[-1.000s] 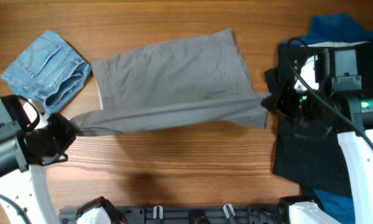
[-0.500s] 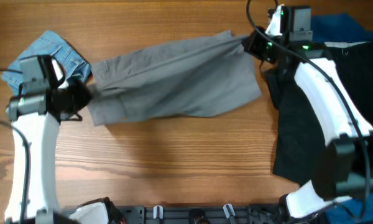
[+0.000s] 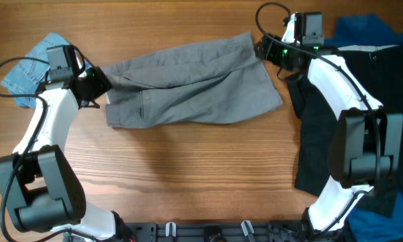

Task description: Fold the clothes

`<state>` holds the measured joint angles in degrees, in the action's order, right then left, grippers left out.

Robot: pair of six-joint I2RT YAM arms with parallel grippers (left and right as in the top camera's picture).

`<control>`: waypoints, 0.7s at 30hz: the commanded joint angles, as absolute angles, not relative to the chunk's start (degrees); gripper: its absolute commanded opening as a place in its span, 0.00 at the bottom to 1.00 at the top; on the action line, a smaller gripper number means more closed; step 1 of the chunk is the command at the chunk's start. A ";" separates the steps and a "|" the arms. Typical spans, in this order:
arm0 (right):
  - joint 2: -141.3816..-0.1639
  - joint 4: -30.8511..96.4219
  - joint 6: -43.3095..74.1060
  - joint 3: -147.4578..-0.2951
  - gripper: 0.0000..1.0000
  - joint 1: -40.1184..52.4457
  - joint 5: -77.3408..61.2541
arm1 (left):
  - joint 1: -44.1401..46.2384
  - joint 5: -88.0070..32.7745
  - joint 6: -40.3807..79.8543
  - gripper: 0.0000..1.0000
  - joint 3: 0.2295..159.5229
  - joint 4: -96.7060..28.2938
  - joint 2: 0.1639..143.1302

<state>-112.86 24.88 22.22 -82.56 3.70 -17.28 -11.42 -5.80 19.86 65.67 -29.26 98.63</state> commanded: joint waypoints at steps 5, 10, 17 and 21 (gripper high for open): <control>-110.69 52.36 12.78 -82.87 0.82 2.55 -9.32 | -9.76 -7.51 11.79 0.49 63.02 -43.62 99.94; -110.98 53.71 15.09 -80.09 0.88 2.66 -9.34 | -9.47 -8.54 9.63 0.30 52.36 -37.56 100.12; -111.44 36.23 16.45 -68.49 0.60 2.83 -22.52 | -9.54 -8.47 9.63 0.04 51.03 -36.91 99.85; -110.74 40.21 14.46 -67.33 0.04 2.24 -20.43 | -10.83 -8.01 9.61 0.04 51.68 -39.77 98.30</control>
<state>-111.77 37.26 16.01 -67.92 2.68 -20.86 -9.85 -7.57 10.15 52.60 -36.88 99.04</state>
